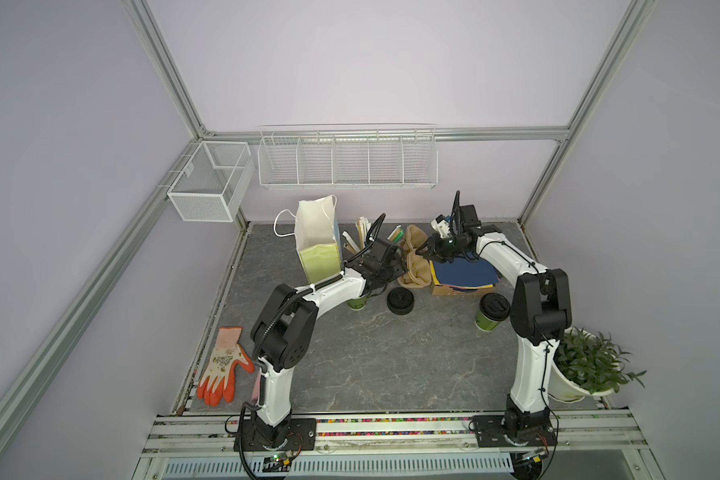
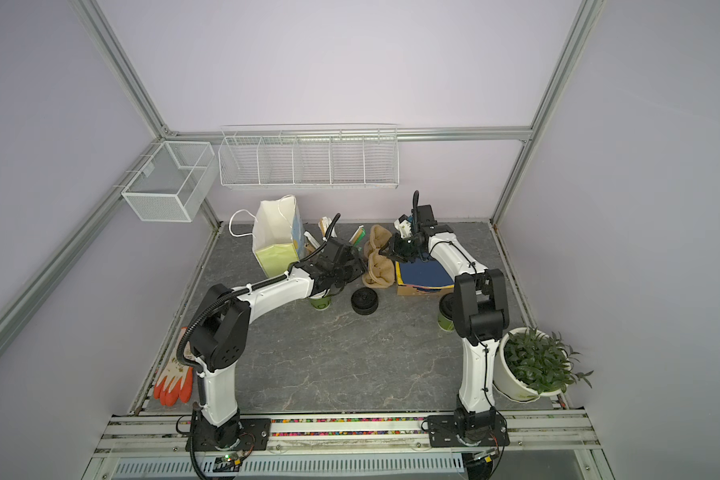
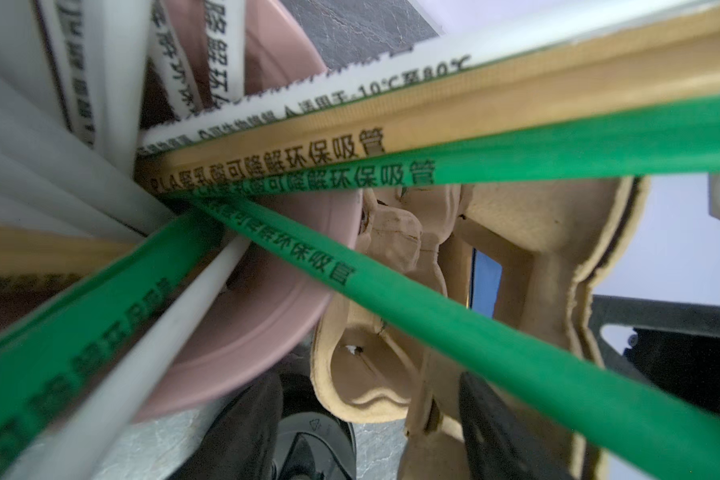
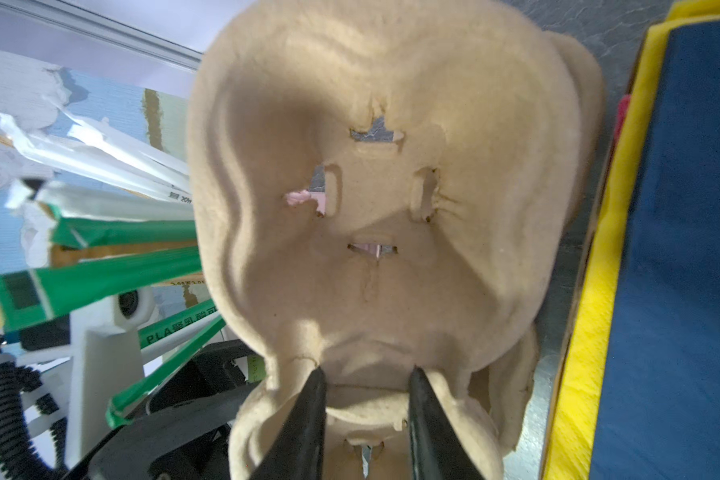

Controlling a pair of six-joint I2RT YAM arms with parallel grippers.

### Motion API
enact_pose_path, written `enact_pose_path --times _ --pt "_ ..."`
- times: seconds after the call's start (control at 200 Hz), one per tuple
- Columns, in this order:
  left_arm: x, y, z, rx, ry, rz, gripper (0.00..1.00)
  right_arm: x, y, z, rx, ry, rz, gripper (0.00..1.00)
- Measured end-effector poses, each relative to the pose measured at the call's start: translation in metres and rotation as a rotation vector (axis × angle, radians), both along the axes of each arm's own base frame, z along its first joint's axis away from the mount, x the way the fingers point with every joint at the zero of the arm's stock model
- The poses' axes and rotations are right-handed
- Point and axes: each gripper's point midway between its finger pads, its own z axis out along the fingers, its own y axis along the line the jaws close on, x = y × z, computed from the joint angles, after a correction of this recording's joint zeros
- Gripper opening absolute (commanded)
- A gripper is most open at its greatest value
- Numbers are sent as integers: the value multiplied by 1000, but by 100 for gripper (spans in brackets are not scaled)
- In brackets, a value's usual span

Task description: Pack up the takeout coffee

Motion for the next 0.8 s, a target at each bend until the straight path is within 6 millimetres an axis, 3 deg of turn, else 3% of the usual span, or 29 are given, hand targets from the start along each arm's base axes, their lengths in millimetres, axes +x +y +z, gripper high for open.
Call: enact_pose_path --times 0.23,0.535,0.8 --pt "1 -4 8 -36 -23 -12 69 1 -2 1 -4 -3 -5 30" --pt "0 -8 40 -95 -82 -32 69 4 -6 2 -2 -8 -10 30" --pt "-3 -14 42 -106 -87 -48 69 4 -5 3 1 -10 -7 30"
